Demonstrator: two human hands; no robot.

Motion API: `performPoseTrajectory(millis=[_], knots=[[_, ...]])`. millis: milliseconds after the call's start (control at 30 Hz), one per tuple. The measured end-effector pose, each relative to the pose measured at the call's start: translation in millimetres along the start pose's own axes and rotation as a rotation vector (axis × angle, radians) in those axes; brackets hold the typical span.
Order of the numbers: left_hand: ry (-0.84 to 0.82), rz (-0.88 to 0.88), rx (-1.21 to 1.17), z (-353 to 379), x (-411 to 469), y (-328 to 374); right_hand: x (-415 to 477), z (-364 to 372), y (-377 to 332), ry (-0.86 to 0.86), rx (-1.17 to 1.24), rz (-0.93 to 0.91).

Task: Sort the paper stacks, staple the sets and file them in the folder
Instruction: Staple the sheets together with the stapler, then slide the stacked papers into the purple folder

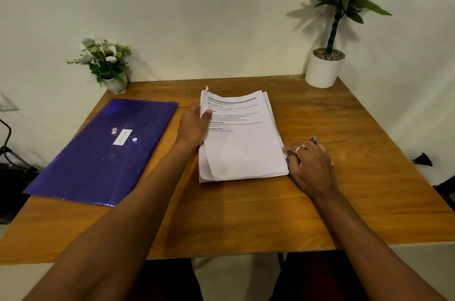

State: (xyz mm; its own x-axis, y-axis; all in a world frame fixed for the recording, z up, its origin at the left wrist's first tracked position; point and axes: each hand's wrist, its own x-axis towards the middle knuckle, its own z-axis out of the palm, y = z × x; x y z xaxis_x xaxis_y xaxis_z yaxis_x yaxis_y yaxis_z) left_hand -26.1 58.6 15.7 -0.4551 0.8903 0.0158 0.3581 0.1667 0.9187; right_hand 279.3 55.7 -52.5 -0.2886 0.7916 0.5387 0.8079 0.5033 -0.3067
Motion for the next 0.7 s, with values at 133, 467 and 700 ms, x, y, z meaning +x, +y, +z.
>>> performPoseTrajectory(millis=[133, 467, 700], knots=[[0.273, 0.279, 0.131, -29, -35, -9, -1, -4, -3, 0.03, 0.084, -0.044], [0.229, -0.285, 0.72, -146, -50, -88, -5, -10, -12, 0.074, 0.073, -0.137], [0.098, -0.366, 0.552, -151, -23, -76, -8, -8, -9, 0.058, 0.005, -0.097]])
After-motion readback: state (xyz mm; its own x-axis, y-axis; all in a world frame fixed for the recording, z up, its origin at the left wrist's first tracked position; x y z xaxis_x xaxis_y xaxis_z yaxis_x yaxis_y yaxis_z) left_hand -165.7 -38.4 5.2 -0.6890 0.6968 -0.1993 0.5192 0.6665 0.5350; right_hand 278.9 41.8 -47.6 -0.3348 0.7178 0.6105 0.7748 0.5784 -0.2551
